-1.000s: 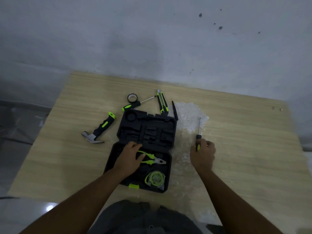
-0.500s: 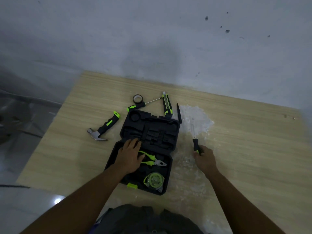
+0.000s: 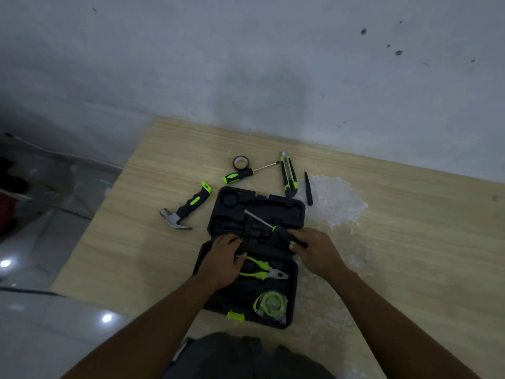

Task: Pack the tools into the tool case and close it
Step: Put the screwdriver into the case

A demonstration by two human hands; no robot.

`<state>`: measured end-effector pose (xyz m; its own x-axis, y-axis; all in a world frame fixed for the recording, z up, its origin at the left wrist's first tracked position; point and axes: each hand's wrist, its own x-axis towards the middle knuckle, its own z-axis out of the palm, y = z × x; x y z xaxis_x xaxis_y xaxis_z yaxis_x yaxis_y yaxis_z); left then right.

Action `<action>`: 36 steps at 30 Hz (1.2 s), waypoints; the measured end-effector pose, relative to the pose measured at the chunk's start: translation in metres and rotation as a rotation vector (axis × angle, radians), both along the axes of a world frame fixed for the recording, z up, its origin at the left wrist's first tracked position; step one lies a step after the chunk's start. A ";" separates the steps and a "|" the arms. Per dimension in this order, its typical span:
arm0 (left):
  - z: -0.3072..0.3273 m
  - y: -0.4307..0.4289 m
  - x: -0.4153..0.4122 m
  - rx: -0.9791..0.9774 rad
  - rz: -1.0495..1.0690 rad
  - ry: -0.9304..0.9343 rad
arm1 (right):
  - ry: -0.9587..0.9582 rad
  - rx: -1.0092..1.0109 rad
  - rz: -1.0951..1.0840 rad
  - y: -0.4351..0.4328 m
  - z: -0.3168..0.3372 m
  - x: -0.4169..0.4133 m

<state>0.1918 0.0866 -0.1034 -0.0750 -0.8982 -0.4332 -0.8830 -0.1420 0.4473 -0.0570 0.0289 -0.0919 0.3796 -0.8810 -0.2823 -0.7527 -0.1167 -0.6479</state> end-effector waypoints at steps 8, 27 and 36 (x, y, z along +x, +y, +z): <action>0.003 0.000 0.008 -0.220 0.033 0.066 | 0.113 0.078 0.122 -0.012 -0.003 0.027; -0.004 -0.020 0.015 -0.118 -0.399 -0.182 | 0.234 -0.184 0.129 0.002 -0.025 0.032; -0.004 -0.024 0.013 -0.120 -0.446 -0.193 | 0.309 -0.100 0.049 -0.006 -0.015 0.037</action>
<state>0.2049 0.0624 -0.1075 -0.3919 -0.8413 -0.3724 -0.9142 0.3107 0.2603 -0.0203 0.0230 -0.1072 0.3324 -0.8927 -0.3043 -0.9038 -0.2093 -0.3733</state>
